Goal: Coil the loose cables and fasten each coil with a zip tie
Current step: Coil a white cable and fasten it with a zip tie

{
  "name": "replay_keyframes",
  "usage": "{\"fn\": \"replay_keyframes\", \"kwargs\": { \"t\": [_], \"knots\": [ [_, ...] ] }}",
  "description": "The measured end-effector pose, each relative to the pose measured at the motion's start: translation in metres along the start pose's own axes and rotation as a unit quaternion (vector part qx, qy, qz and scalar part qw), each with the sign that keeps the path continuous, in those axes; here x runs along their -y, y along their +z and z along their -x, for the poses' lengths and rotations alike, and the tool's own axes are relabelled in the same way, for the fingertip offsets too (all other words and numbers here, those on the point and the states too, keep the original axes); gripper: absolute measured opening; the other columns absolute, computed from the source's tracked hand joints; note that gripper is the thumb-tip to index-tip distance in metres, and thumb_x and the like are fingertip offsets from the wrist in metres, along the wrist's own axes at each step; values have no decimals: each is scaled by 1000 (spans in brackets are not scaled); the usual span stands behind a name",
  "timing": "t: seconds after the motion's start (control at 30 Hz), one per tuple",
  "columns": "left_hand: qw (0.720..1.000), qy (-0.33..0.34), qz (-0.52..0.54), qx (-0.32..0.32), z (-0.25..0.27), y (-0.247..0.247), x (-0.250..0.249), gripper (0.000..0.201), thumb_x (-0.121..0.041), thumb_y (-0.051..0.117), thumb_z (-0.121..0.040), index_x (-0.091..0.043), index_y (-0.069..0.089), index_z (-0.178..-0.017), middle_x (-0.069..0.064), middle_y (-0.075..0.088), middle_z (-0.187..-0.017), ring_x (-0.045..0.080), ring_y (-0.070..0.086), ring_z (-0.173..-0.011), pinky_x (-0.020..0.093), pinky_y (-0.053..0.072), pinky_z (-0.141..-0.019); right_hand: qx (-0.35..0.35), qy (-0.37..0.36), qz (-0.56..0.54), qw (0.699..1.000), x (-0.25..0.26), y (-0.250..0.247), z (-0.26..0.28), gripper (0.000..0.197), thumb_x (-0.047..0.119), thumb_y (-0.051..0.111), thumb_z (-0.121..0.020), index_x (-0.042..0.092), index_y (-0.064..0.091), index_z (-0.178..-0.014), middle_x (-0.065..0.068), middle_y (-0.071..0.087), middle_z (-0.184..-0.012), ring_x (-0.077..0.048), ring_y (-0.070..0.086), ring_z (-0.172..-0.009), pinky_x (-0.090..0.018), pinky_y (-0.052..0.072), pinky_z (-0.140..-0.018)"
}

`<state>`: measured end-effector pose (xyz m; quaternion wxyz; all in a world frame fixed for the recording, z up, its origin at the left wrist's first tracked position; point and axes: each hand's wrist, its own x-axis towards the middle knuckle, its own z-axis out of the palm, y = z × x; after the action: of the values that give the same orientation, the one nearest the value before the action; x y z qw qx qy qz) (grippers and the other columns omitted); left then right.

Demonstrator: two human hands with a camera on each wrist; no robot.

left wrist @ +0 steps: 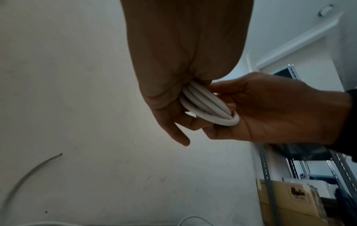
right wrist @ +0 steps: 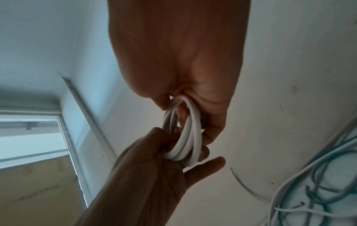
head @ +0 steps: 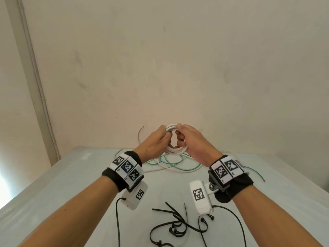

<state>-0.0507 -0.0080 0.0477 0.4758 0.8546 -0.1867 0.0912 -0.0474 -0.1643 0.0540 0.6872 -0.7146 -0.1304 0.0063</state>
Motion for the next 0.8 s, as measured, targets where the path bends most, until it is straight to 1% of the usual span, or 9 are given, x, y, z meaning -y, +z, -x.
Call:
{"fn": "replay_keyframes", "kwargs": {
  "t": [0.1, 0.27, 0.33, 0.4, 0.43, 0.5, 0.6, 0.7, 0.8],
  "knots": [
    [999, 6, -34, -1, -2, 5, 5, 15, -15, 36, -107, -8, 43, -97, 3, 55, -83, 18, 50, -71, 35, 42, -68, 23, 34, -76, 996, 0, -3, 2, 34, 42, 44, -110, 15, 47, -89, 4, 34, -68, -10, 31, -57, -25, 28, -58],
    [999, -2, -48, 27, -2, 15, 11, 13, -14, 35, -106, -7, 42, -98, 10, 55, -86, 23, 45, -76, 36, 40, -69, 28, 58, -138, 988, -14, -12, 8, 33, 38, 46, -110, 15, 45, -87, 4, 34, -68, -8, 31, -55, -18, 30, -50],
    [998, -6, -44, 36, -1, 21, 14, 12, -14, 34, -106, -7, 42, -99, 11, 54, -87, 24, 46, -77, 35, 42, -68, 33, 56, -133, 989, -21, -16, 9, 34, 37, 45, -110, 14, 47, -85, 6, 34, -64, -7, 30, -52, -23, 32, -60],
    [998, -22, -20, 57, 0, 25, 16, 14, -15, 35, -108, -5, 44, -105, 11, 56, -91, 24, 53, -79, 34, 53, -68, 38, 44, -101, 993, -29, -20, 9, 35, 38, 44, -110, 15, 48, -85, 10, 33, -59, -8, 28, -49, -33, 34, -72],
    [996, -40, 4, 73, 1, 26, 17, 18, -17, 35, -108, -3, 47, -110, 11, 60, -94, 23, 59, -83, 36, 59, -74, 35, 38, -69, 996, -32, -22, 8, 35, 39, 44, -111, 15, 48, -85, 11, 33, -59, -8, 29, -49, -37, 37, -76],
    [987, -92, 65, 111, 1, 26, 22, 31, -23, 36, -108, -1, 55, -120, 15, 68, -104, 24, 68, -93, 42, 62, -88, 18, 28, 4, 999, -36, -27, 9, 35, 40, 43, -111, 16, 45, -85, 11, 32, -59, -9, 30, -50, -39, 47, -79],
    [960, -165, 147, 174, 3, 23, 39, 45, -29, 32, -107, -2, 64, -124, 18, 71, -113, 26, 71, -99, 40, 60, -90, 4, 34, 47, 998, -42, -37, 10, 34, 40, 42, -111, 17, 42, -85, 10, 30, -62, -11, 30, -53, -38, 51, -78],
    [947, -178, 10, 266, 7, 27, 60, 34, -15, 42, -105, -11, 70, -124, 8, 71, -109, 19, 71, -94, 35, 61, -84, -2, 56, 38, 998, -51, -46, 10, 33, 42, 42, -110, 15, 43, -90, 12, 34, -58, -8, 38, -46, -39, 50, -80],
    [896, -127, -182, 386, 16, 43, 72, 38, -7, 53, -98, -24, 74, -124, 0, 71, -102, 10, 66, -87, 25, 58, -79, -2, 67, 17, 998, -56, -45, 11, 31, 39, 43, -111, 15, 43, -91, 12, 34, -55, -7, 36, -45, -37, 49, -77]
  ]
}}
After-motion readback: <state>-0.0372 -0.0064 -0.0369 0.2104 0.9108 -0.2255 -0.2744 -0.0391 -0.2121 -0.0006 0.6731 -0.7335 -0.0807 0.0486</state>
